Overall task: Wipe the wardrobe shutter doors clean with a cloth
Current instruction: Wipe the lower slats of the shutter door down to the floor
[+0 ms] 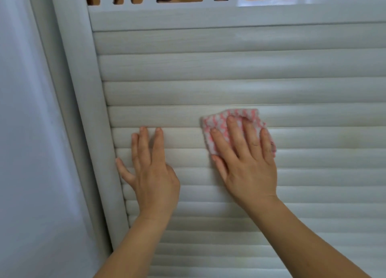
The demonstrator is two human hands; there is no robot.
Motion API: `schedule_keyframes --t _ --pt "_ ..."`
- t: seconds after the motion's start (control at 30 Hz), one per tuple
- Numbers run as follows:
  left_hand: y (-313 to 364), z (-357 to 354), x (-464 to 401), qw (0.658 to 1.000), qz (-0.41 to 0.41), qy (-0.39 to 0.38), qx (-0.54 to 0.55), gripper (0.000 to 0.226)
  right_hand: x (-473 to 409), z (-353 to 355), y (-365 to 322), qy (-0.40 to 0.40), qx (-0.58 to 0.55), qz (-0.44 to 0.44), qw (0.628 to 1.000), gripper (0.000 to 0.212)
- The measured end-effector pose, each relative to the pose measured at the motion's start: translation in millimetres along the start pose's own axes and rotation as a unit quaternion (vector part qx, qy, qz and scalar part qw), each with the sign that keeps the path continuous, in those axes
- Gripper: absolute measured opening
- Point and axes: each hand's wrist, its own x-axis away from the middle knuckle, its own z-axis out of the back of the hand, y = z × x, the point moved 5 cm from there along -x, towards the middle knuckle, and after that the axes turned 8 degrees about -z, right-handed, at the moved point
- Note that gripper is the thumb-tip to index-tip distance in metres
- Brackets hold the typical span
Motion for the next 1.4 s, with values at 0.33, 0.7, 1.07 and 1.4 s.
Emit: schedule_keyframes --t 0.33,0.7,1.07,1.4 --pt "-2.5 3.0 -1.2 1.0 -0.002 0.027 0.014 0.076 24.8 9.4 70.2 0.052 0.009 -0.192 0.98 0.039" --pt "-4.2 2.5 -1.6 0.999 -0.009 0.026 -0.021 0.085 -10.7 4.9 -48.0 0.054 -0.026 -0.029 0.998 0.041" --pt "-3.9 0.2 1.1 0.999 -0.013 0.024 -0.017 0.085 19.5 21.2 94.8 0.062 0.03 -0.143 0.987 0.036" --pt "11.8 -10.5 0.6 0.997 0.059 0.049 0.033 0.072 5.3 15.2 26.6 0.07 -0.036 -0.109 0.991 0.04"
